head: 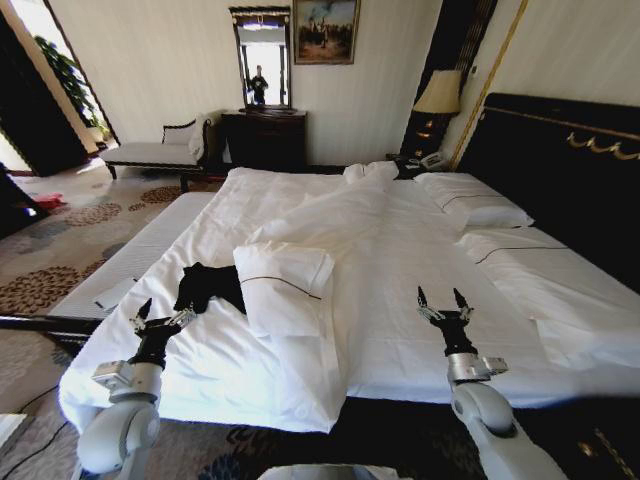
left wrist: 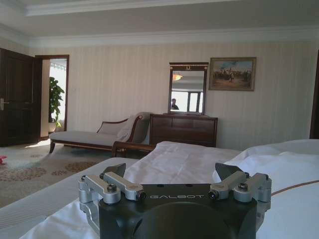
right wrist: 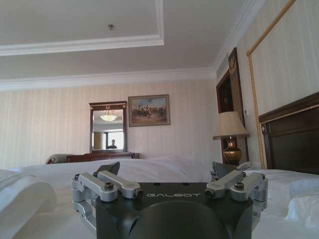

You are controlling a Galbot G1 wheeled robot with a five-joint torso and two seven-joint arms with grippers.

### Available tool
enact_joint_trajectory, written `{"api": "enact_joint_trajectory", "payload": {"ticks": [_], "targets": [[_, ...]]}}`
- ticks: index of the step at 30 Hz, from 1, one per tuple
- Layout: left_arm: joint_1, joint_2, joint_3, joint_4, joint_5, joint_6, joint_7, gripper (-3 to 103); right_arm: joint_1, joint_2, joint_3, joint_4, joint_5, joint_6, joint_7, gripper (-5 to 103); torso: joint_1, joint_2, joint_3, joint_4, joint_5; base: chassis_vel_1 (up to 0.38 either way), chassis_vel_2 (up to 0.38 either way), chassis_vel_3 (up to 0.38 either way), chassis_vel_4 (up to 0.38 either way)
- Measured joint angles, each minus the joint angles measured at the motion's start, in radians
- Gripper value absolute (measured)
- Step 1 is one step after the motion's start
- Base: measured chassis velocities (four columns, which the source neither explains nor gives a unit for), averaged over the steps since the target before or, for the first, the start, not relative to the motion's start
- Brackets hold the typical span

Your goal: Fold the clothes on the bed.

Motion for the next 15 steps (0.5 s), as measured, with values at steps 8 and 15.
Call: {"api": "enact_joint_trajectory", "payload": {"ticks": [8, 15], "targets": [[0.007, -0.003, -0.001, -0.006, 0.005, -0.005, 0.000, 100, 0.000, 0.001, -0.001, 0.003, 0.005, 0.005, -0.001, 100, 0.001, 0.000, 0.001, 0.0000, 0.0007, 0.060, -0.043, -0.052, 0.043], [0.011, -0.010, 0.001, -0.013, 0.013, -0.011, 0.000, 100, -0.005, 0.007, 0.009, 0.009, -0.010, 0.003, -0.002, 100, 0.002, -0.001, 0.001, 0.0001, 0.0003, -0.038, 0.008, 0.026, -0.011]]}}
